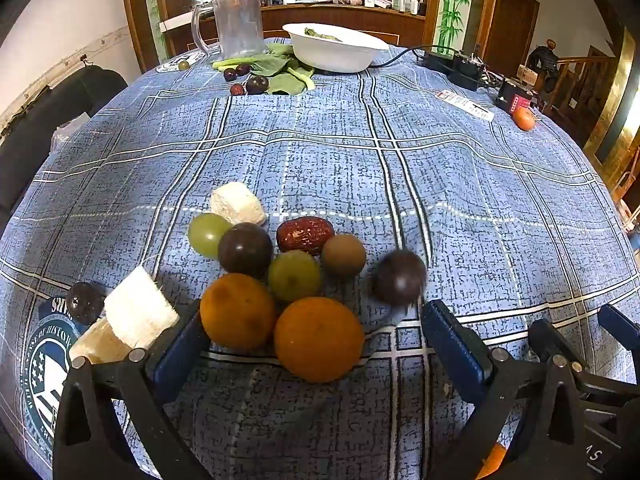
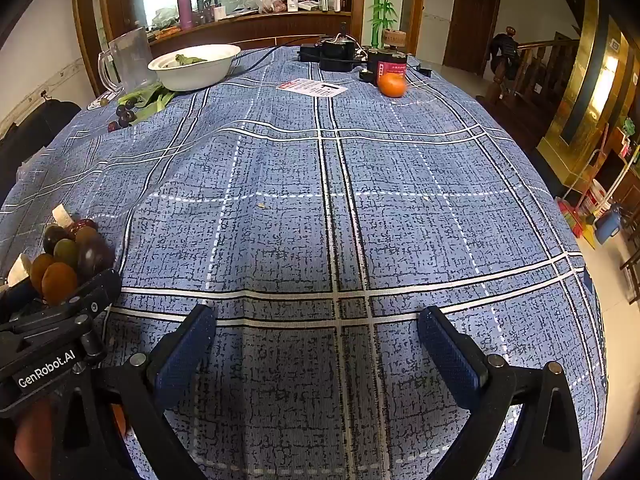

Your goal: Organize fruits

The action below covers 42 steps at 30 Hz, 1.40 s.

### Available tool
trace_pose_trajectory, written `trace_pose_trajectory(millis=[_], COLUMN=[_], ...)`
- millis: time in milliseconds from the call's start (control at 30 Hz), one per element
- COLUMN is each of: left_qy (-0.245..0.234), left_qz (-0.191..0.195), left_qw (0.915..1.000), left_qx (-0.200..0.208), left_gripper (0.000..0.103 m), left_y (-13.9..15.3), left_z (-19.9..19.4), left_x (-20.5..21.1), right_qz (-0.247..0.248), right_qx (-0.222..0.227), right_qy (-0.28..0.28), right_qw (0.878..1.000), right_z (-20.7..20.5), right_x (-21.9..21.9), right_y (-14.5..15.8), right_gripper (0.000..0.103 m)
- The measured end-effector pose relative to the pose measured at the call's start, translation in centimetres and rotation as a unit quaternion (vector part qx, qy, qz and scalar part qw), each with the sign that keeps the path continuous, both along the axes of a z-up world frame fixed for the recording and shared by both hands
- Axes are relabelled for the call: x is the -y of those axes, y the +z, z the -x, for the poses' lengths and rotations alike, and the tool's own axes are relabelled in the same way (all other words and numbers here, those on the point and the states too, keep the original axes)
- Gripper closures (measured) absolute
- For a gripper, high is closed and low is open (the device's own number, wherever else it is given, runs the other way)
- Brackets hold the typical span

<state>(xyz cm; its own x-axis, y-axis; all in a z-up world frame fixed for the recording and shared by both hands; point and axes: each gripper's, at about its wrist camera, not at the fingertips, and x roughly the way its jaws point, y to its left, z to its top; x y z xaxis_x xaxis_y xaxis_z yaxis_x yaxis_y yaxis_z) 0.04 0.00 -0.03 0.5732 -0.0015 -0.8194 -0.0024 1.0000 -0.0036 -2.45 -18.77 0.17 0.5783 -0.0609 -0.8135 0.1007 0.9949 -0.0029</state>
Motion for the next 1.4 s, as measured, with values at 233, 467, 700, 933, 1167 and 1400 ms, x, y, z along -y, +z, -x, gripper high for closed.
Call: trace_pose_trajectory(millis=[233, 467, 700, 933, 1167, 1400], left_qy=[0.0, 0.0, 0.0, 0.0, -0.001, -0.035], left_qz=[0.0, 0.0, 0.0, 0.0, -0.001, -0.001], left_qw=[1.0, 1.0, 1.0, 1.0, 1.0, 0.9992], left_qx=[0.001, 0.001, 0.001, 0.001, 0.001, -0.018], left_gripper=[0.0, 0.0, 0.0, 0.0, 0.0, 0.0], left_y=[-0.01, 0.0, 0.0, 0.0, 0.0, 0.05], left_z=[0.02, 0.02, 0.02, 0.02, 0.02, -0.07], left_x=[0.0, 0.01, 0.0, 0.01, 0.01, -0.04], right_qz=[0.0, 0.0, 0.0, 0.0, 0.0, -0.009], right_qx=[0.0, 0.0, -0.001, -0.001, -0.001, -0.015], right_qy=[0.0, 0.0, 0.0, 0.0, 0.0, -0.008], right_qw=[1.0, 1.0, 1.0, 1.0, 1.0, 1.0], right_z=[0.05, 0.03, 0.0, 0.03, 0.01, -0.34], right_x=[0.03, 0.02, 0.01, 0.04, -0.01, 0.1], right_y=[0.02, -0.01, -0.03, -0.03, -0.02, -0.06], right_gripper=[0.001, 0.001, 0.001, 0.001, 0.001, 0.001])
